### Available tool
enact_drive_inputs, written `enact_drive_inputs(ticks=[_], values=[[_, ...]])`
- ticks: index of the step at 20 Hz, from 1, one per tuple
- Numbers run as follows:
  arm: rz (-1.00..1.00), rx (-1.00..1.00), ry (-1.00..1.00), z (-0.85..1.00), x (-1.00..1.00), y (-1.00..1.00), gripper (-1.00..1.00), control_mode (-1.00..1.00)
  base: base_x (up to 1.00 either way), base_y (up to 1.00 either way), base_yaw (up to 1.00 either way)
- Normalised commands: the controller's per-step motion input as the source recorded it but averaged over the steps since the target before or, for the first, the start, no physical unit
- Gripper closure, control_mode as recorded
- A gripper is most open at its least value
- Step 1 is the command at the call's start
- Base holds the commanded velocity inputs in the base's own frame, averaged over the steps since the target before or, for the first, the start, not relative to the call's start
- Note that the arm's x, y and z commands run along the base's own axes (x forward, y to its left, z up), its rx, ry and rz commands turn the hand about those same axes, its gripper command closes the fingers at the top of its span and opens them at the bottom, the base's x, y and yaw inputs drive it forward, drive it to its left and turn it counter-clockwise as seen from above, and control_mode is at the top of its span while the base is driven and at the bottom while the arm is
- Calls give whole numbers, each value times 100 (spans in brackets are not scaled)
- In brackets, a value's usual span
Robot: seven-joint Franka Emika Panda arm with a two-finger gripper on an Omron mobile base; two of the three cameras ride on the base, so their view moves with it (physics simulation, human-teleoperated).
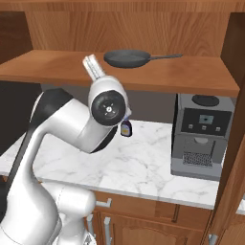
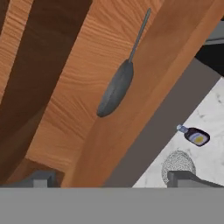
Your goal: Pick the pan from the cabinet and place it on the stove. Then turn on the stove burner for the pan.
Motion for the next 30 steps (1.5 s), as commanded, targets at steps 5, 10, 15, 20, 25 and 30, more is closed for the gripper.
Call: enact_drive_inputs(ticks=[5,10,15,20,25,30], values=[[-3,11,1,4,61,-40,-100,-100,0,0,0],[0,9,0,2,60,-26,-100,-100,0,0,0],[-1,3,0,0,56,-15,-100,-100,0,0,0],[-2,0,0,0,53,-14,-100,-100,0,0,0],[-2,0,0,0,48,-13,-100,-100,0,0,0],[-3,0,0,0,46,-10,-100,-100,0,0,0]])
